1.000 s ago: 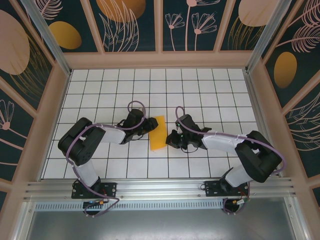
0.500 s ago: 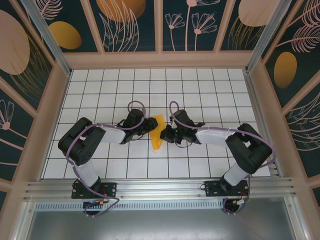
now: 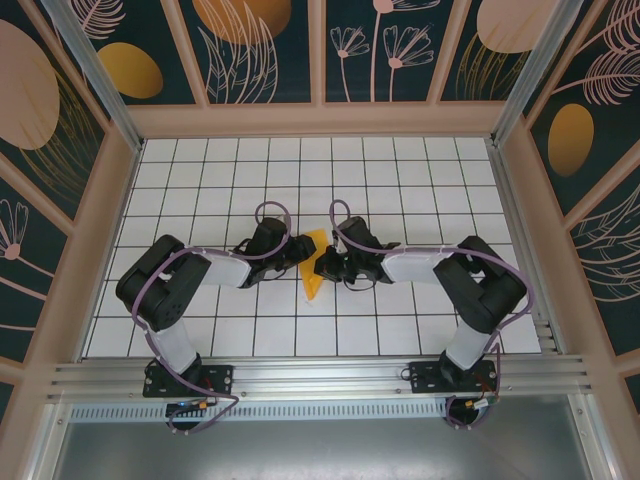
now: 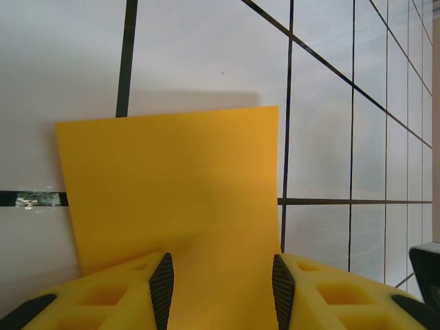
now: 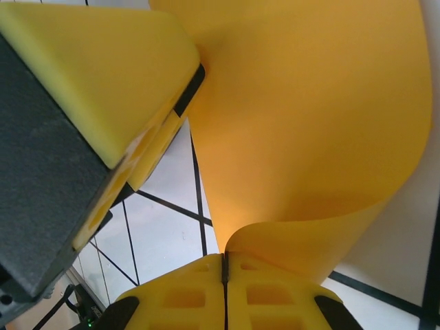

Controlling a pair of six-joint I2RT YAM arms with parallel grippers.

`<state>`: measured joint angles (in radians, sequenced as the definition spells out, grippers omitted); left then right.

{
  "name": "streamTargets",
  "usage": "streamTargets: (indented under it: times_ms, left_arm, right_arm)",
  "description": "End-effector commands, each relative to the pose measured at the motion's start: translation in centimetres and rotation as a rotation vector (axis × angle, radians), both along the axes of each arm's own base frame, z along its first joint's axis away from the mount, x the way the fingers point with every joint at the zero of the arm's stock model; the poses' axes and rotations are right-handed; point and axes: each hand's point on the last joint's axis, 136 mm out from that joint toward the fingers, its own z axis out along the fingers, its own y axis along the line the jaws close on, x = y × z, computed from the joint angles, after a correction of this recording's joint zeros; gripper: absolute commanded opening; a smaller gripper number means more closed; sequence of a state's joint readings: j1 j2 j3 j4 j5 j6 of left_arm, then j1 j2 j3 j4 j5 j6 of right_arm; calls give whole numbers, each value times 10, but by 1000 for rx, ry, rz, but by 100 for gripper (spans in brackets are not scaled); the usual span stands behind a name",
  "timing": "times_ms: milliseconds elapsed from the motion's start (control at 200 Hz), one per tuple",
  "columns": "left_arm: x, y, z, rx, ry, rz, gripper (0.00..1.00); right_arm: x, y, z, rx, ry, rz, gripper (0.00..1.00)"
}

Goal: Fold a paper plane with a square sheet of paper (pick it up from the middle)

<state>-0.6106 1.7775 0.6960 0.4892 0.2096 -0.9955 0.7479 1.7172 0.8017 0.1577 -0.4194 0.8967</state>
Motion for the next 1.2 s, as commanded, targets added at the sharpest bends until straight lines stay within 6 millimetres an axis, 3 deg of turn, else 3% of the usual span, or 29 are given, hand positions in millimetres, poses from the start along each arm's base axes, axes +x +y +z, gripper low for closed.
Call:
streamTargets:
  times_ms: [0, 1196]
  left_arm:
    - [-2, 1, -4, 23, 19, -16, 45]
    - [-3, 2, -8, 35, 29, -20, 45]
  right_arm:
    - [11, 11, 6, 24, -43, 11, 9]
    - [18, 21, -11, 28, -37, 38, 9]
